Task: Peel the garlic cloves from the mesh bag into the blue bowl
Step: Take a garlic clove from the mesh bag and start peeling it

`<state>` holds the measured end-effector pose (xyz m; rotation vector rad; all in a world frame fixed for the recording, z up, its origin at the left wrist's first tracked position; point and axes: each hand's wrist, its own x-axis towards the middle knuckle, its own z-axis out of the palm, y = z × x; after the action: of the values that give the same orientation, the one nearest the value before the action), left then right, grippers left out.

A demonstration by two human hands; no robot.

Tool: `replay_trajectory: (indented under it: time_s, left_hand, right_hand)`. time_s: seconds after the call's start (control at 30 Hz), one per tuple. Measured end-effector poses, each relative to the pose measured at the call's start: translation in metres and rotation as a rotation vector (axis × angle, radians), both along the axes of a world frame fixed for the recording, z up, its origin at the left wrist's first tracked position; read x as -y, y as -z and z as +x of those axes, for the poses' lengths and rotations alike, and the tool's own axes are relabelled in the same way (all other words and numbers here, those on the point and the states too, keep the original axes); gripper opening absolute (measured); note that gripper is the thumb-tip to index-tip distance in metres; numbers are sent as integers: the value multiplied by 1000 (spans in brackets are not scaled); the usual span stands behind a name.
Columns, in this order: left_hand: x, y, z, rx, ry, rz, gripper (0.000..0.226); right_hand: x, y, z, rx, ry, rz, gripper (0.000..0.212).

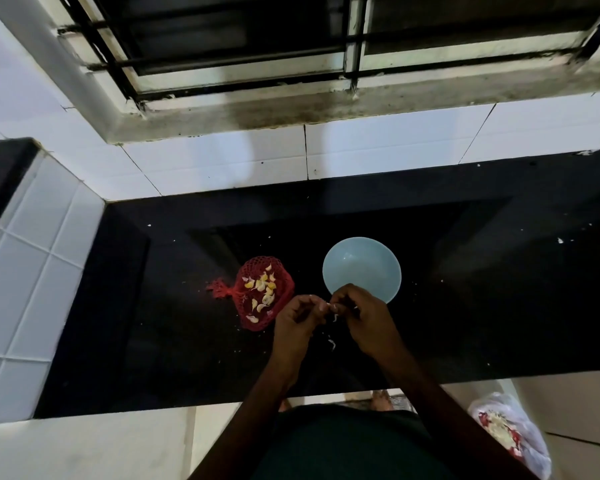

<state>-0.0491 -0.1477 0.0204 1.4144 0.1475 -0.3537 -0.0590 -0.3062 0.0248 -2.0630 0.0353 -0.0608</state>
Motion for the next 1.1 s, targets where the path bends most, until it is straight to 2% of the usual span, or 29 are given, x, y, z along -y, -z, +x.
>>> replay_trajectory:
  time_s: [0.17,0.3,0.5,0.6,0.67,0.83,0.9,1.0,1.1]
  left_hand:
    - [-1,1,-1,23,19,-22,19]
    - [2,-2,-2,12,0,-84,25]
    - [9,-4,-3,-39,-22,-144,22]
    - [11,-5,-3,-49,-17,-167,21]
    - [10,-5,-1,-36,-28,-167,21]
    - [6,-2,0,-16,-76,-45,18]
    - [5,-1,2,-2,-84,2,17]
    - [5,-6,2,37,-66,-1,14]
    - [4,-7,0,49,-18,-24,18]
  right_hand:
    - [0,-2,0,-2,22,89,17]
    - [1,0,4,-92,-11,242,22]
    - [1,-6,3,-266,-24,630,25]
    - [2,-6,1,-310,0,751,23]
    - [4,-7,1,-320,-7,707,18]
    - [4,-8,2,-215,-16,406,12]
    - [3,-8,0,-184,-40,361,15]
    - [3,-5,-2,-152,-28,306,5]
    - [5,-3,-2,-154,34,348,8]
